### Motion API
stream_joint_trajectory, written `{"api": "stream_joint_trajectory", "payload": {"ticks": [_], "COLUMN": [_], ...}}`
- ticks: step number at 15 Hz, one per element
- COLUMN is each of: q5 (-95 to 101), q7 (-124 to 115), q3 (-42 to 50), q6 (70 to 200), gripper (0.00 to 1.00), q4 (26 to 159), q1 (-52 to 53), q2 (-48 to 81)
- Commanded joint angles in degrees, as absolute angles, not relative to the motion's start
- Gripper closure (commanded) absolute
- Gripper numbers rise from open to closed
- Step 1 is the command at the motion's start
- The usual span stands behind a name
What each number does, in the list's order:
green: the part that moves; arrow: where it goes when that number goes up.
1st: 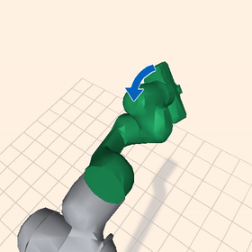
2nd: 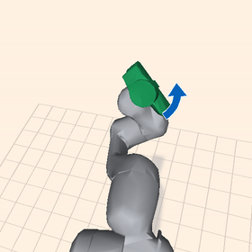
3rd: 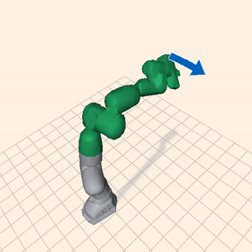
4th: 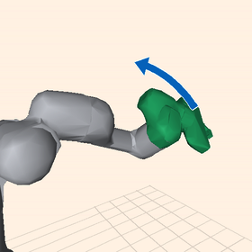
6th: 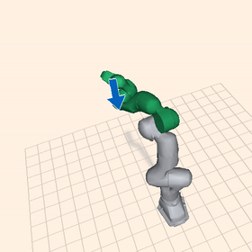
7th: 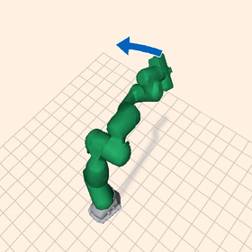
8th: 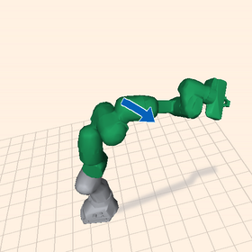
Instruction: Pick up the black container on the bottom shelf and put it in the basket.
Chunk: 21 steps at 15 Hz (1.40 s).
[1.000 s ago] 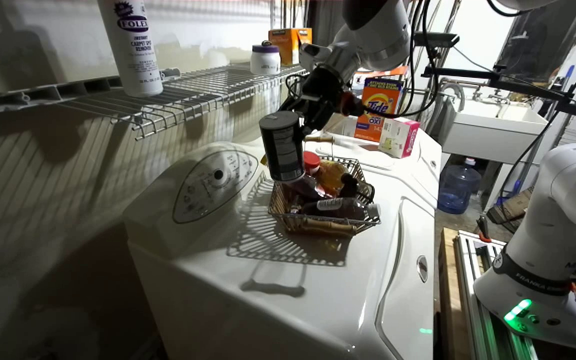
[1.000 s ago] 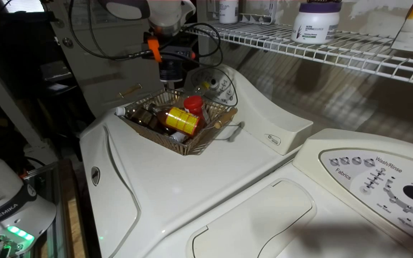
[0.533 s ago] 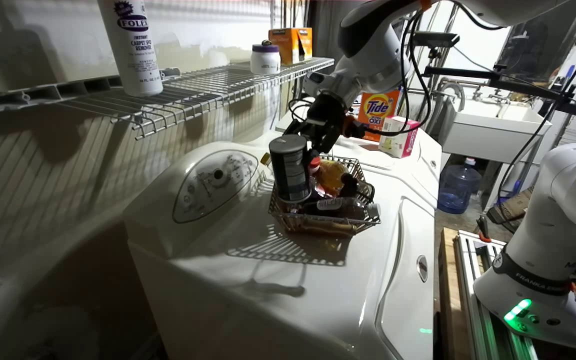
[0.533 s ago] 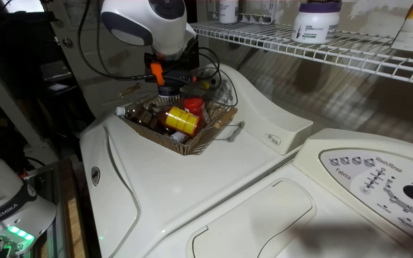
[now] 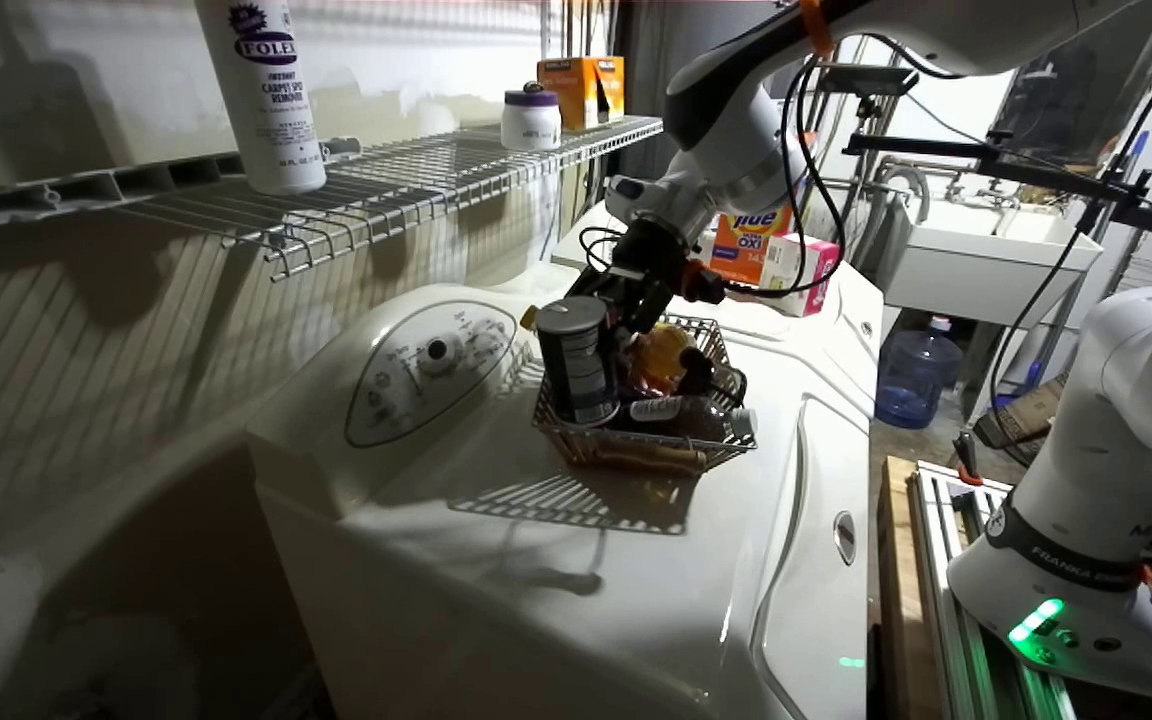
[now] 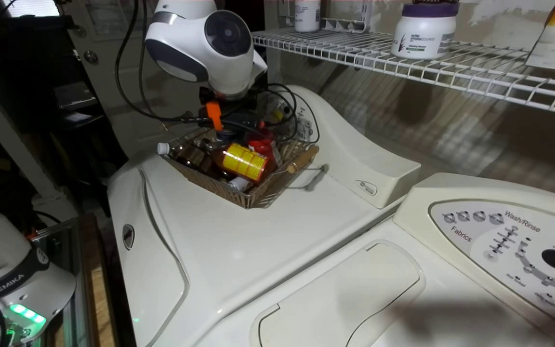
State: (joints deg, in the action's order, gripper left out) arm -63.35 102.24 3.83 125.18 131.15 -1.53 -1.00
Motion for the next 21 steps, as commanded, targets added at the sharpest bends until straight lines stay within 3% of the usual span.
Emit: {"api": "stream_joint_trajectory", "payload": {"ticks": [1,13,21], "q5": [-66.17,-62.01,-52.89], "q7": [104.01,101.14,84.19], "q3": [3.10,2.15,0.29], "q6": [127.57,129.56,132.95], "gripper": [0.03,0.00,0.00], "q4": [131.55,132.55,134.24], "q1": [-1.61,-1.21,-0.77], "q2": [-0.83,-4.46,-12.76]}}
